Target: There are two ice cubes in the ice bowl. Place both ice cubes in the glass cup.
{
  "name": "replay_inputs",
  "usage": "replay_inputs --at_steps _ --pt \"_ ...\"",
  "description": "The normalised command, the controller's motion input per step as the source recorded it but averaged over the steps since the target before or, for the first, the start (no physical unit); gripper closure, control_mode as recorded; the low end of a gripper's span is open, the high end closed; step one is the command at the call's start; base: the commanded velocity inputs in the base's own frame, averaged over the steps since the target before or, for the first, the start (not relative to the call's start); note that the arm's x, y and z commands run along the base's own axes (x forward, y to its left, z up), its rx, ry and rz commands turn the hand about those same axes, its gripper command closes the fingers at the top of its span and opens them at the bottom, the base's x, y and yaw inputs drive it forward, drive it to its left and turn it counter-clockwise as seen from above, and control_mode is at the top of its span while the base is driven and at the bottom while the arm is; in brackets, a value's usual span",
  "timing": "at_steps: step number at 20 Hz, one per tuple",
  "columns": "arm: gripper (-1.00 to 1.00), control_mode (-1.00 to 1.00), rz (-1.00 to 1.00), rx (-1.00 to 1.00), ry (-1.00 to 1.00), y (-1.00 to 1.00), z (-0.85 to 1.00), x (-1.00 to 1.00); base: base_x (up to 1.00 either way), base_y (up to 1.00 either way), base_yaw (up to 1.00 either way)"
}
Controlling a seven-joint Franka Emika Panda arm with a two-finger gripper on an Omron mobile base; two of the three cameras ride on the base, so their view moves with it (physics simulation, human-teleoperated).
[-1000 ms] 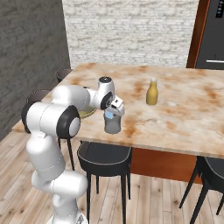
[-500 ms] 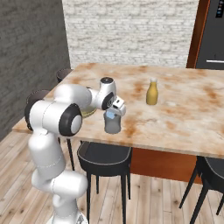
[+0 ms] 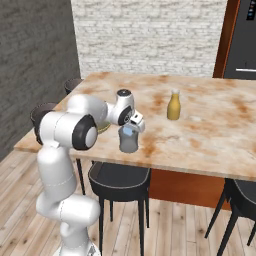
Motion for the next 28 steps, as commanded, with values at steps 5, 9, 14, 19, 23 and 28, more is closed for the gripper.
replay_inputs --at_steps 5,9,14,19,23,28 --pt "1.0 -1.0 0.0 0.0 0.01 0.0 -0.3 0.1 0.0 0.0 0.0" --pt "1.0 -1.0 0.0 0.0 0.0 -0.01 -0.06 0.09 0.0 0.0 0.0" --pt "-1.0 -1.0 0.0 0.0 -0.02 0.0 0.23 -0.03 0.0 0.0 0.0" --pt "-1.0 -1.0 0.0 0.0 0.0 0.0 0.85 0.0 0.0 0.0 0.0" --pt "-1.0 -1.0 0.0 0.0 -0.01 0.04 0.6 -0.15 0.0 0.0 0.0" --pt "-1.0 -1.0 0.05 0.0 0.0 0.86 0.09 -0.93 0.0 0.0 0.0"
